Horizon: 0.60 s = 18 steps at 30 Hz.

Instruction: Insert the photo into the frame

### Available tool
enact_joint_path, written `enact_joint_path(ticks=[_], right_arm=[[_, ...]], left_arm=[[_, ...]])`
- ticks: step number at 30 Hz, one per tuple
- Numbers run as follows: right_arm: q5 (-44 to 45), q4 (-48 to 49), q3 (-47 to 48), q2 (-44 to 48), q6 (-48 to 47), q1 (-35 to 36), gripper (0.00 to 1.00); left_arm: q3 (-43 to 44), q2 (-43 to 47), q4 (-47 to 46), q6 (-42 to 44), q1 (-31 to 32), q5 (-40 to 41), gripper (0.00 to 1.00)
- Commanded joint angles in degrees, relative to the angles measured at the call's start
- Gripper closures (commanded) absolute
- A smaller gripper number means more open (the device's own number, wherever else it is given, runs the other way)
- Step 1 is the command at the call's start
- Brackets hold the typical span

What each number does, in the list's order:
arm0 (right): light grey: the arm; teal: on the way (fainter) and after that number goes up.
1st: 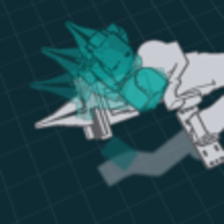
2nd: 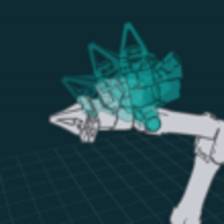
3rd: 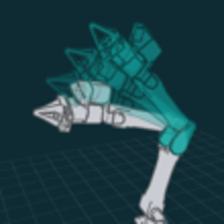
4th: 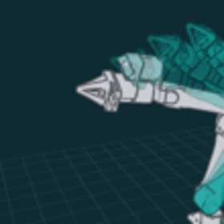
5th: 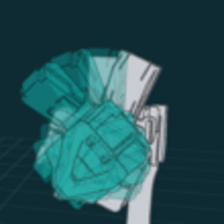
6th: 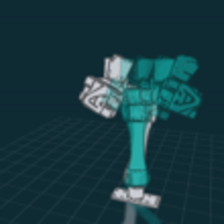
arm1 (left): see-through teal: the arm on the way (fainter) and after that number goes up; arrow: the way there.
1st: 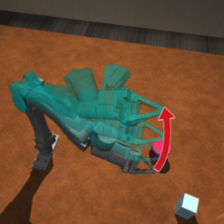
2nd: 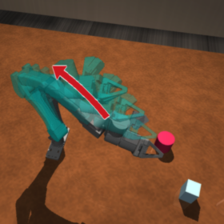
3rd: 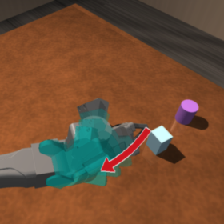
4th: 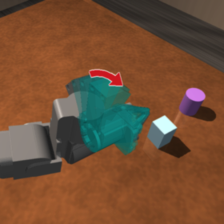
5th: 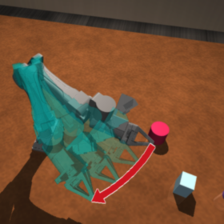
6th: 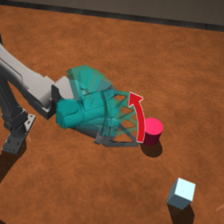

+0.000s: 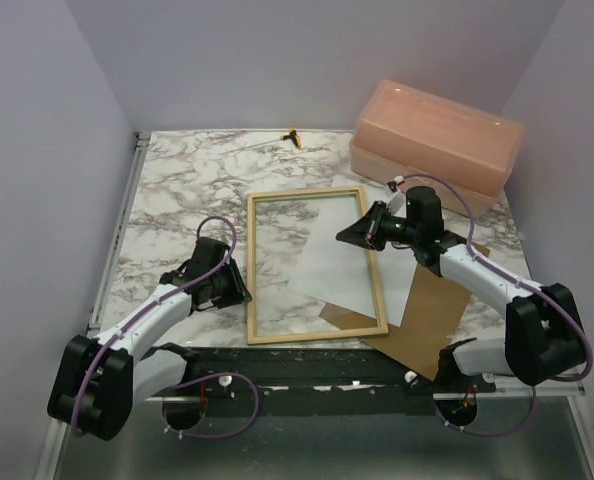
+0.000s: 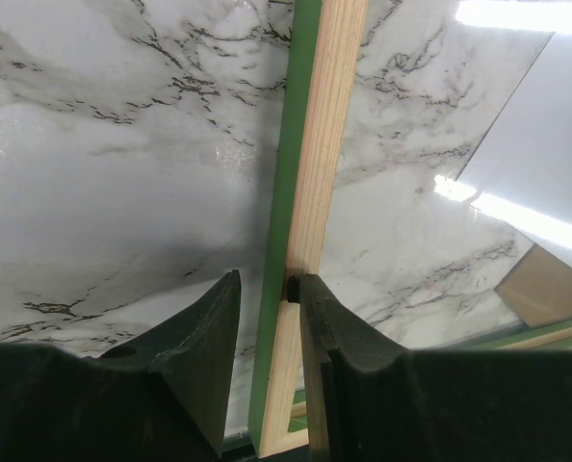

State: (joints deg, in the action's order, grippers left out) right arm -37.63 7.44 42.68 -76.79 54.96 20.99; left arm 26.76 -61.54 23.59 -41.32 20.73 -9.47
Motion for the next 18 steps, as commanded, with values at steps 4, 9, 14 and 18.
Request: enact_joint_path(ticks=[4,9,14,18], right_arm=[[0.7,-3.2,-1.1,-1.5,-3.6,0.5,0.99],[3.9,-9.8,-0.2,-1.3,-7.9,0.5,0.99],[5.8,-11.3,-1.0,-0.8,-8.9,0.5,0.99],[6.8,-11.1,-1.8,-1.0,-9.5,0.5,1.00]], left_arm=[[-0.7,-1.3,0.5,1.5,-0.2,1.6,0.68],[-0.8,-1.3,0.5,1.5,-0.2,1.5,0.68],[-0.7,-1.5,0.6,1.6,-0.2,1.6,0.68],[-0.7,-1.5,0.5,1.7,-0.2,1.6,0.68]])
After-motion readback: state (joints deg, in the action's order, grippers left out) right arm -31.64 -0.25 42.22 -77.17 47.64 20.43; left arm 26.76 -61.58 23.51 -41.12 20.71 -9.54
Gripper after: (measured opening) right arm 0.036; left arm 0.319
